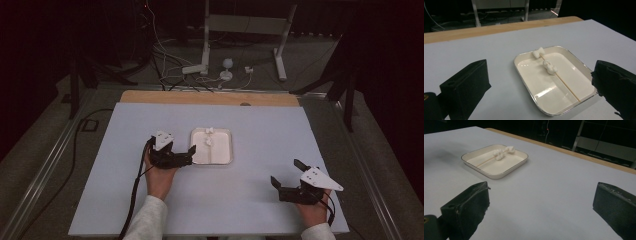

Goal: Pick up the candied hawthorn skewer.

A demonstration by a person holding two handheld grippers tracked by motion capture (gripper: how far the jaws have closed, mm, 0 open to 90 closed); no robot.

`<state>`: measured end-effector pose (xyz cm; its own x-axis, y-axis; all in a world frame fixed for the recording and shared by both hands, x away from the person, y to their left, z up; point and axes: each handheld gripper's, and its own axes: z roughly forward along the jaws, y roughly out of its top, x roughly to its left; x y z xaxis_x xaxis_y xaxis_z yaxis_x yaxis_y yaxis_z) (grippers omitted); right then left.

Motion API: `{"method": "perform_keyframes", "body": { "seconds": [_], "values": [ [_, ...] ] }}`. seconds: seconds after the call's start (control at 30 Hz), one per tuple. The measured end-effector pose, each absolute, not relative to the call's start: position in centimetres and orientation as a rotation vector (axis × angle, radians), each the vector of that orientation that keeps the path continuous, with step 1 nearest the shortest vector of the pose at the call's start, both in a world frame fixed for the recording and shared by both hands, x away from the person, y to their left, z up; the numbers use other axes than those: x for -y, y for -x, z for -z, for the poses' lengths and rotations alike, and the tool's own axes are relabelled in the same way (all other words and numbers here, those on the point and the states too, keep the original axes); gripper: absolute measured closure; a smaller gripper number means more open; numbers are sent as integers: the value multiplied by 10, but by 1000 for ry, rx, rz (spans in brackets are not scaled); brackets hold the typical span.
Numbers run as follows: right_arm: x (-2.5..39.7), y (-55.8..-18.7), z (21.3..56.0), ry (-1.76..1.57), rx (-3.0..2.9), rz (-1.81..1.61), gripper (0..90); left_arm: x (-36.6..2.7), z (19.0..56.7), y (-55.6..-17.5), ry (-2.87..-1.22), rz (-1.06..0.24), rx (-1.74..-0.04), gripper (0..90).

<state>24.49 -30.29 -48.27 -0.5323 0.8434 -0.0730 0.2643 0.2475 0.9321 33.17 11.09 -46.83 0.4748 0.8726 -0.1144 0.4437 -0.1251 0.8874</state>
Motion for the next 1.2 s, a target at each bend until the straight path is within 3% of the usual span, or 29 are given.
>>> {"method": "perform_keyframes", "body": {
  "seconds": [0.87, 1.03, 1.2],
  "values": [
    [306, -247, 484, -1021, -1937, -1280, 9, -46, 506, -366, -1917, -481, -1197, 20],
    [306, -248, 485, -1018, -1942, -1280, 9, -35, 511, -369, -1987, -443, -1218, 75],
    [307, -248, 484, -1022, -1938, -1281, 9, -28, 515, -369, -2039, -448, -1245, 204]
  ]
}}
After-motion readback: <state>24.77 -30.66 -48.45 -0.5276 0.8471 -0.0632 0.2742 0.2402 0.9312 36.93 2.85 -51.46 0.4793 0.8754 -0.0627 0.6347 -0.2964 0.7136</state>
